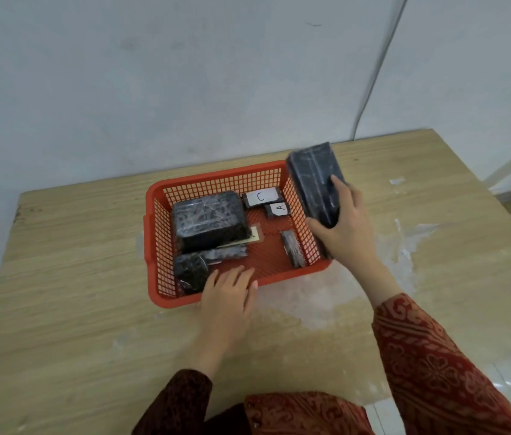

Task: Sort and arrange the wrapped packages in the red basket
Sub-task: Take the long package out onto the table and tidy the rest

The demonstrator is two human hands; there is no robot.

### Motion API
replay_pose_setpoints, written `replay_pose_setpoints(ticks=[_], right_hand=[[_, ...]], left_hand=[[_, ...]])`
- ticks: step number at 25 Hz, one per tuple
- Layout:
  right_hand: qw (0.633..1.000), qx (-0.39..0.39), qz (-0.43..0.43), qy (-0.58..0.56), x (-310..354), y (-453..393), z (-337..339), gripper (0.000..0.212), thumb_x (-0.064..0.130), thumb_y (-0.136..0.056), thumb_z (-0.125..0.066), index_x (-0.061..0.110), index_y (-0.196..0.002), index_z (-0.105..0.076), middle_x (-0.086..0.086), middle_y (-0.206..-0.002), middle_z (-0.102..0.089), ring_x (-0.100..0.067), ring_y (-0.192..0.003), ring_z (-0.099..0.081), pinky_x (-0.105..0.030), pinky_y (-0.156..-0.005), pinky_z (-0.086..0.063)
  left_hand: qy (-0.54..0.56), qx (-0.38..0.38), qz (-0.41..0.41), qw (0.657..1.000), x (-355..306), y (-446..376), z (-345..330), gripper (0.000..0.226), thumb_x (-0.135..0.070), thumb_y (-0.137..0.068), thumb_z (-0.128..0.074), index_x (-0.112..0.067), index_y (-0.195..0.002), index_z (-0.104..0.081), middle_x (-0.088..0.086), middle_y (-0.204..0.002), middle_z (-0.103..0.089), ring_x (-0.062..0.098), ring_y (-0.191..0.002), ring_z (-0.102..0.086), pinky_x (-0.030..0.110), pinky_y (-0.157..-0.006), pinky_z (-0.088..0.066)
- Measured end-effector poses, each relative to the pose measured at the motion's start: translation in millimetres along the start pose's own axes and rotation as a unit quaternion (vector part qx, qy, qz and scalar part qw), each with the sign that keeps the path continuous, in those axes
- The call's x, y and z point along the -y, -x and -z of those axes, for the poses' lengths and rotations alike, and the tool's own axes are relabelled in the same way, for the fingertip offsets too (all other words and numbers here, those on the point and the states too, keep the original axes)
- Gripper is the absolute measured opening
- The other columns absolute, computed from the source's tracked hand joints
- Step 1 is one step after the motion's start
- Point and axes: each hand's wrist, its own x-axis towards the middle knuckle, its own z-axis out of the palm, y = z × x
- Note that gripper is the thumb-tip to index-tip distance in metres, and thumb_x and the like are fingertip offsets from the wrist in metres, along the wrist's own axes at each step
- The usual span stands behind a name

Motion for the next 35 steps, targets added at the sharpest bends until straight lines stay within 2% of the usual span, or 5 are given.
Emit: replay_pose_setpoints(ticks=[7, 21, 25, 30, 35], right_hand=[[0.971, 0.090, -0.219, 0.032, -98.7, 22.9, 1.8, 0.082, 0.037, -0.078, -0.072, 0.020, -0.145, -0.028, -0.015, -0.142, -0.034, -0.035, -0.122, -0.046, -0.043, -0.098, -0.045], [0.985, 0.135, 0.110, 0.000, -14.9, -11.0, -7.2, 0.028, 0.019, -0.089, -0.060, 0.008, -0.113, -0.055, -0.010, -0.107, -0.060, -0.021, -0.085, -0.058, -0.030, -0.073, -0.047], [0.926, 0.331, 0.021, 0.180, 12.3, -9.7, -62.0, 0.047, 0.028, -0.086, -0.066, 0.003, -0.122, -0.049, -0.019, -0.123, -0.055, -0.035, -0.111, -0.057, -0.042, -0.090, -0.049], [0.911, 0.301, -0.001, 0.282, 11.0, -7.2, -81.4, 0.042, 0.008, -0.088, -0.059, 0.001, -0.125, -0.040, -0.025, -0.127, -0.049, -0.037, -0.110, -0.057, -0.041, -0.088, -0.051], [0.929, 0.353, -0.030, 0.111, 5.4, -27.0, -66.3, 0.034, 0.006, -0.086, -0.060, 0.004, -0.117, -0.047, -0.017, -0.115, -0.059, -0.030, -0.097, -0.061, -0.035, -0.074, -0.055]], left_hand=[[-0.073, -0.056, -0.020, 0.996, 2.1, 2.5, -12.9, 0.036, -0.030, -0.094, -0.041, -0.012, -0.101, -0.070, 0.002, -0.097, -0.072, 0.021, -0.089, -0.065, 0.040, -0.091, -0.048], [-0.096, -0.149, 0.024, 0.984, -1.1, 5.0, -31.7, 0.034, -0.032, -0.095, -0.037, -0.014, -0.090, -0.065, 0.000, -0.084, -0.064, 0.020, -0.080, -0.056, 0.035, -0.085, -0.039], [-0.093, -0.135, 0.024, 0.986, 0.0, 7.9, -31.6, 0.033, -0.032, -0.096, -0.037, -0.015, -0.092, -0.065, -0.001, -0.086, -0.064, 0.020, -0.083, -0.056, 0.036, -0.090, -0.040], [-0.085, -0.111, 0.033, 0.990, -1.9, 8.2, -27.3, 0.030, -0.032, -0.096, -0.040, -0.016, -0.092, -0.065, -0.002, -0.086, -0.064, 0.019, -0.083, -0.057, 0.036, -0.095, -0.040], [-0.051, -0.077, 0.023, 0.995, -2.3, 8.0, -17.8, 0.032, -0.032, -0.096, -0.040, -0.016, -0.095, -0.067, -0.002, -0.089, -0.067, 0.018, -0.086, -0.060, 0.036, -0.096, -0.041]])
